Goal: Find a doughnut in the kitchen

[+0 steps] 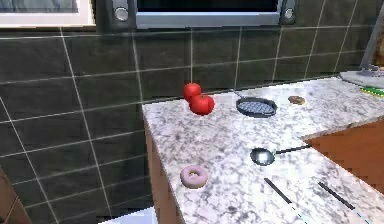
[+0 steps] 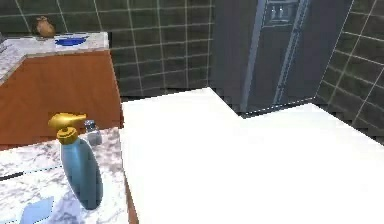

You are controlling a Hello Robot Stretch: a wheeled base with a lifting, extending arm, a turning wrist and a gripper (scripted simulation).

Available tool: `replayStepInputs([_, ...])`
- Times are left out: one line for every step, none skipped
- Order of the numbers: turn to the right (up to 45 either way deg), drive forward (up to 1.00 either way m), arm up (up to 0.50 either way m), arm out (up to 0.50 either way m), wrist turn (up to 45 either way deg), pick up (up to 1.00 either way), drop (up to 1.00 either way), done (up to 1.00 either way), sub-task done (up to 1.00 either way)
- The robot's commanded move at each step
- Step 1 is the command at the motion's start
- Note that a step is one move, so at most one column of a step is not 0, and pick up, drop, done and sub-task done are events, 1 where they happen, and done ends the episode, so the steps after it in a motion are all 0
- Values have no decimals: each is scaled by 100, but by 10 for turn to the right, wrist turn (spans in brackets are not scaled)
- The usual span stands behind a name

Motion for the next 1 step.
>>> replayStepInputs([0,0,0,0,0,0,0,100,0])
